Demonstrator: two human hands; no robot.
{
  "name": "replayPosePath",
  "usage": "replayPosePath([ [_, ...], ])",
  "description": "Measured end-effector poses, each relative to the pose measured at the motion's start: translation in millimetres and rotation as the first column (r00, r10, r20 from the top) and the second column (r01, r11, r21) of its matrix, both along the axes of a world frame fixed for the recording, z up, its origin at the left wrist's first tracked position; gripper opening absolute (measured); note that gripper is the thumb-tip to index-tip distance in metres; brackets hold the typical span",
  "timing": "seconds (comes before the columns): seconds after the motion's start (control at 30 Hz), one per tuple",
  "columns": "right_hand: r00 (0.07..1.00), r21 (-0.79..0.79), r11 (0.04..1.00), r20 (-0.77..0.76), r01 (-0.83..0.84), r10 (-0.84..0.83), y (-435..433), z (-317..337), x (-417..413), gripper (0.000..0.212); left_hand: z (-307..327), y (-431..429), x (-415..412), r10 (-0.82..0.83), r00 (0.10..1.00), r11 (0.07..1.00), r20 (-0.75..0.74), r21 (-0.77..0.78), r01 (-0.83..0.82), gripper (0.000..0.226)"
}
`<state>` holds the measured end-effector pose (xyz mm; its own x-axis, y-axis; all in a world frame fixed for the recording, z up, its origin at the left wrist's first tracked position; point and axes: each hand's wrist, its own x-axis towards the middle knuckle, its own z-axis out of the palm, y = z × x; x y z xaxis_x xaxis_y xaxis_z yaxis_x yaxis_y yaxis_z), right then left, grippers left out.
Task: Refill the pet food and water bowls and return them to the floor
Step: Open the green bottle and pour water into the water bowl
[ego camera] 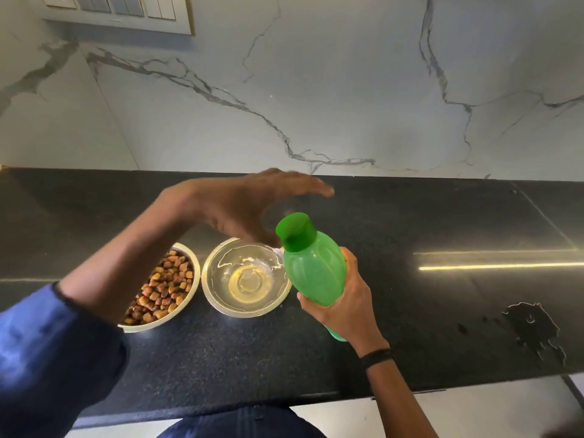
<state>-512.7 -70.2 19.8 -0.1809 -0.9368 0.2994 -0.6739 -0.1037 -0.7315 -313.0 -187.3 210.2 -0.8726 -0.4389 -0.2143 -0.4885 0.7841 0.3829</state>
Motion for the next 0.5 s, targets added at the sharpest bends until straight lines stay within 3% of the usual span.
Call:
replayPosePath([
  [0.07, 1.000, 0.006, 1.000, -0.024, -0.007, 0.007, 0.1, -1.0, 0.6, 0.097, 3.6, 2.3, -4.3, 0.128, 0.992, 0.992, 0.000, -0.025, -0.127, 0.082],
  [0.17, 0.998, 0.027, 0.999, -0.052, -0.028, 0.029, -0.3, -1.0, 1.7, 0.099, -9.4, 7.6, -18.3, 0.253, 0.955, 0.940, 0.156, -0.273, -0.204, 0.070],
  [0.23, 0.999, 0.017, 1.000, -0.036, -0.014, 0.014, -0.3, -0.2, 2.0, 0.098, -15.5, 1.5, -15.9, 0.188, 0.974, 0.967, 0.129, -0.197, -0.161, 0.058],
  [0.33, 0.995, -0.035, 0.997, 0.081, 0.062, -0.059, 2.2, -1.0, -2.7, 0.096, -5.8, -2.8, 2.2, 0.070, 0.995, 0.997, 0.071, 0.025, -0.072, 0.111],
  [0.37, 0.991, -0.047, 0.996, 0.115, 0.079, -0.073, 3.4, -1.8, -5.0, 0.097, -4.8, -2.8, 5.8, 0.086, 0.996, 0.995, 0.026, 0.041, -0.087, 0.115],
  [0.5, 0.980, -0.042, 0.994, 0.176, 0.100, -0.091, 7.9, -0.7, -7.9, 0.099, -17.4, 5.8, -1.6, 0.169, 0.983, 0.985, 0.074, -0.051, -0.166, 0.096],
])
